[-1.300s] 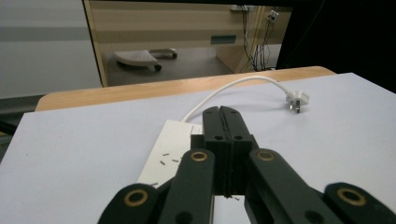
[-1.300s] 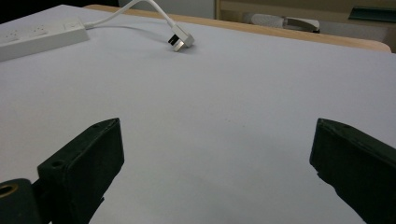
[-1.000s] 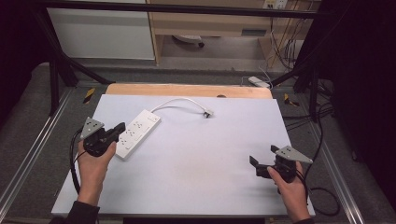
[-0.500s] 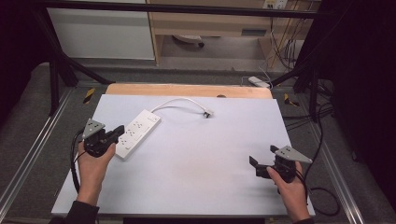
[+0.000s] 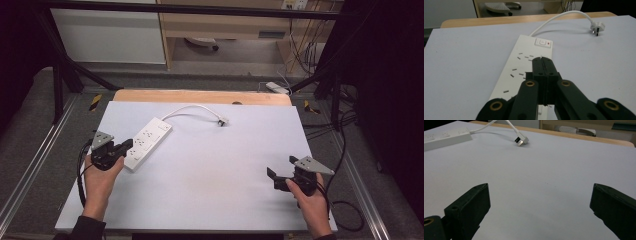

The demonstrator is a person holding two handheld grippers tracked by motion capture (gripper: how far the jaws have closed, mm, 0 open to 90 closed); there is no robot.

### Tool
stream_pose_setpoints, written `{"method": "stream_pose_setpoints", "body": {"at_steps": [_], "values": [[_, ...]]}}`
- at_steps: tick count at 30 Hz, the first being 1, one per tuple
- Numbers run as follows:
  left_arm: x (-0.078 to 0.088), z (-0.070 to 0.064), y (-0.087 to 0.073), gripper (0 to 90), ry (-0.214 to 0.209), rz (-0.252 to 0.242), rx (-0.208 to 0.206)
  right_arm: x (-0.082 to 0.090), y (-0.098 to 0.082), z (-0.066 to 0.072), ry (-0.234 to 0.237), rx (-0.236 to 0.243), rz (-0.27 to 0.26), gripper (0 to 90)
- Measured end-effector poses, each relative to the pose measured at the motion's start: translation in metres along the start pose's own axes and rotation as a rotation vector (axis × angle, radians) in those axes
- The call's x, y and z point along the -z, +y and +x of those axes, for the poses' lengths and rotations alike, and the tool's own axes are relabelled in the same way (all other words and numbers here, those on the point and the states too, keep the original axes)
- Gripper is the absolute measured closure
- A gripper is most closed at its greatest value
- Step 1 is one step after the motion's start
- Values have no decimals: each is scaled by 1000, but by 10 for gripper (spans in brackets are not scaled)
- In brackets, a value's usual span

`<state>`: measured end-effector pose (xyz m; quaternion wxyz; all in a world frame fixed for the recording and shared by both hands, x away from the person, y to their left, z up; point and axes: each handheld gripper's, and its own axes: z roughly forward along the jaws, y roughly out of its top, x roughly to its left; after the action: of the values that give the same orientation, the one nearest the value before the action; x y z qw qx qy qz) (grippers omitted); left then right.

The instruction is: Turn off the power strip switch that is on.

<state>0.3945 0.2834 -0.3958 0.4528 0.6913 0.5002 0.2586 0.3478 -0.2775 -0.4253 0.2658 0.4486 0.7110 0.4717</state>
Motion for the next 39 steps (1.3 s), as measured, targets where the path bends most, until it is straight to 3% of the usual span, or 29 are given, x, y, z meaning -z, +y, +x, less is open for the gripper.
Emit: {"method": "stream_pose_setpoints", "body": {"at_steps": [39], "values": [[-17, -6, -21, 900, -24, 126, -28, 0, 0, 0, 3, -6, 10, 35]]}}
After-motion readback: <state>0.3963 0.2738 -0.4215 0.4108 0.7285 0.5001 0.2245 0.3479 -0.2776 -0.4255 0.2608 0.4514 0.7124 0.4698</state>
